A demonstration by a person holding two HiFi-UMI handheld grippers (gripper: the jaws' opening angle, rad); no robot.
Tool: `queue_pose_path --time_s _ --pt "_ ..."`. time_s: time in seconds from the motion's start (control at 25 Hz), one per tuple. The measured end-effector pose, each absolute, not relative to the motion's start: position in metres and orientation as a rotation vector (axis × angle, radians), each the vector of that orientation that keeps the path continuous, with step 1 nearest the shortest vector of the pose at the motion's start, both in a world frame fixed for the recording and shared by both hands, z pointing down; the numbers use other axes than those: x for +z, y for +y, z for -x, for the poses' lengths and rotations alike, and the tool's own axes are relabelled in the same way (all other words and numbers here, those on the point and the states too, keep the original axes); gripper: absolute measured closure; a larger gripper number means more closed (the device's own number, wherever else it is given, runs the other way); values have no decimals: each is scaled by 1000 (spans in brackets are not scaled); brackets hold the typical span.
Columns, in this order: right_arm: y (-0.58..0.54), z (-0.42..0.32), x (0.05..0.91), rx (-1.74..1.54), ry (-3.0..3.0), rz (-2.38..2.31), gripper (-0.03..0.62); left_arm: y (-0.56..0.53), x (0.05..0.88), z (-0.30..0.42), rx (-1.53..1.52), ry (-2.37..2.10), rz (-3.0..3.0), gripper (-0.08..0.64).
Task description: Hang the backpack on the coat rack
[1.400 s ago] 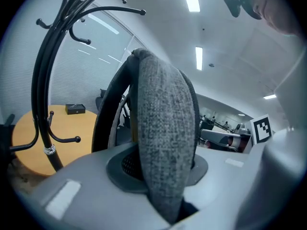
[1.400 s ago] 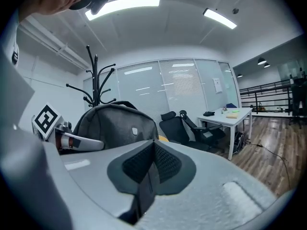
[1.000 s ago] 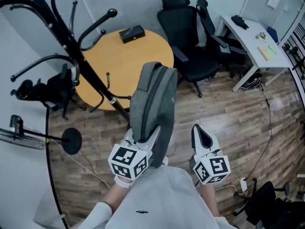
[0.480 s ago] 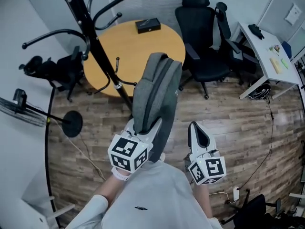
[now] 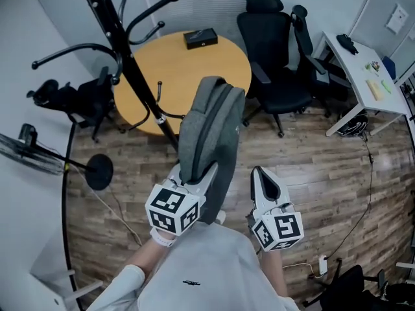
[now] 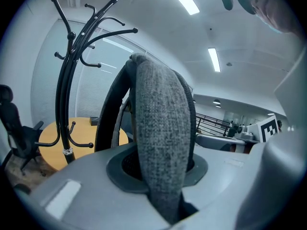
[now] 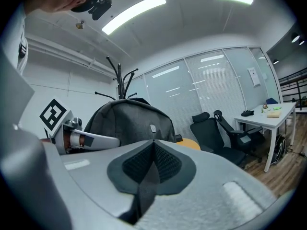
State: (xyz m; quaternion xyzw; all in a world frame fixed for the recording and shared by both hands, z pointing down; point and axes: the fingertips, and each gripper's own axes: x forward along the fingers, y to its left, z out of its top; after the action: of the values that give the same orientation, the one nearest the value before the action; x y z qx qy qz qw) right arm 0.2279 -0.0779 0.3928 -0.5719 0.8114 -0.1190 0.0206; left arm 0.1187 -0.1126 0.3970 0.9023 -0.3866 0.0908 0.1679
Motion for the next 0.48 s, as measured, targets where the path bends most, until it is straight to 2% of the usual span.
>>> queue_pose_path --time_s 0.48 --pt "-98 -215 380 -319 2576 1714 594 -136 376 -111 164 -1179 -2570 437"
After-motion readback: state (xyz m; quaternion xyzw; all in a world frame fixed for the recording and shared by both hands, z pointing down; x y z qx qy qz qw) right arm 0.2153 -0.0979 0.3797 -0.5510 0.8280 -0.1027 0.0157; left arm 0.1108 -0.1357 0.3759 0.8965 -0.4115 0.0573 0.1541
